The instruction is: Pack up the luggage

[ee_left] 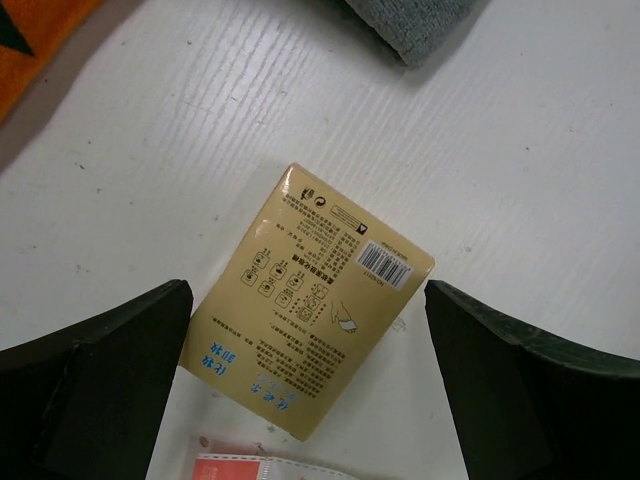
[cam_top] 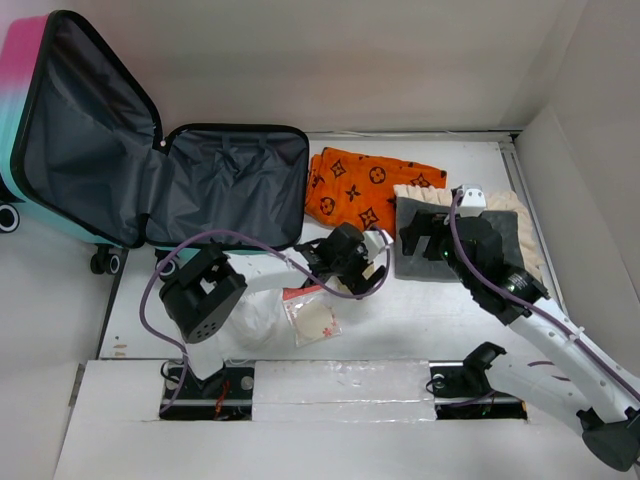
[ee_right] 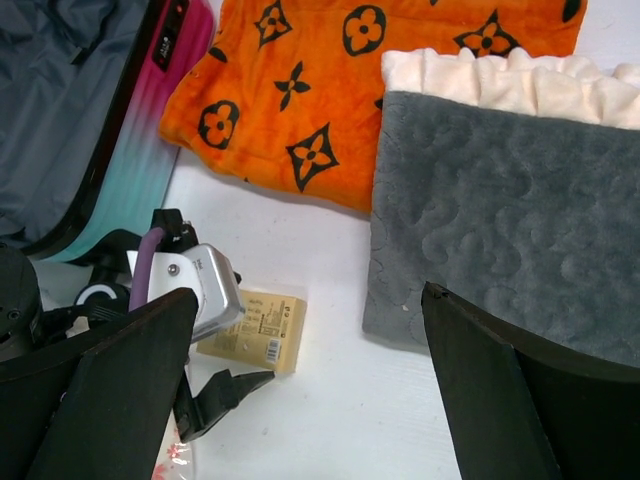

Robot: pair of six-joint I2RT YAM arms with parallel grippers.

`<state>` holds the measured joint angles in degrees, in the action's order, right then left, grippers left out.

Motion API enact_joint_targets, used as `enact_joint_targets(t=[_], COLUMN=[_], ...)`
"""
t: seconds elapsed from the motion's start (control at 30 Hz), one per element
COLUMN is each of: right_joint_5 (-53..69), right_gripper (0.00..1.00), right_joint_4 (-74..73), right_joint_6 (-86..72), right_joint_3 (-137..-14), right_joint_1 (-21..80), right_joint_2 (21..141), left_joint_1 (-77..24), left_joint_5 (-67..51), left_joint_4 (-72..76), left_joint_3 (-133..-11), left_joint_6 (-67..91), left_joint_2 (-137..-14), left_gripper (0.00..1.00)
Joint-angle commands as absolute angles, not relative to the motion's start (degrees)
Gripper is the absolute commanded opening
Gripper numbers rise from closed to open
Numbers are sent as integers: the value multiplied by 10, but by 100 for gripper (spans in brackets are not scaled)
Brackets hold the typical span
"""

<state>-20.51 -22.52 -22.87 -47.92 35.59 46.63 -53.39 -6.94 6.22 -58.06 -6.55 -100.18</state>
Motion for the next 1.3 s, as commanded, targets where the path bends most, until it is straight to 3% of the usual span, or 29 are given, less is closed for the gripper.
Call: enact_joint_targets(t=[0.0,0.4,0.47,0.5,0.53,0.63,0.83,0.93,1.1,1.13,1.17,1.2,1.27], right_joint_5=[-198,-181,-176,-176,-171,-171,-165,-153,-100,-95,-95,-88,-77], right_gripper=[100,100,100,100,100,100,100,100,100,100,100,100,97], right_joint_4=[-214,-202,-197,-197,-197,-192,-192,-186,-158,-152,-145,-139,-120], right_joint_6=[-223,-218,-212,-212,-212,-212,-212,-212,-212,-212,-212,-212,-207], right_joint_3=[-484,-484,-479,-479,-479,-479,-479,-479,-469,-462,-462,-462,-462], right_joint_1=[353,353,353,353,353,353,353,353,365,372,380,398,430], right_joint_2=[463,463,463,463,463,458,446,446,477,484,502,512,557], left_joint_1=[-533,-533,-533,-533,-533,-533,-500,-473,-325,-300,-258,-240,-221], left_joint_5=[-99,-83,-83,-77,-71,-8,111,212,322,322,322,320,291], left_joint_4=[42,35,42,49,54,73,66,66,57,67,75,76,83], left_joint_3=[-590,-606,-600,-600,-595,-590,-634,-651,-648,-623,-613,-604,-584], left_joint_6=[-60,-65,-59,-53,-53,-25,64,111,238,250,265,282,299], left_joint_2=[-999,-1045,-1040,-1022,-1022,-963,-894,-867,-791,-782,-777,-771,-763], left_gripper=[99,99,78,62,62,49,49,53,54,60,90,100,100])
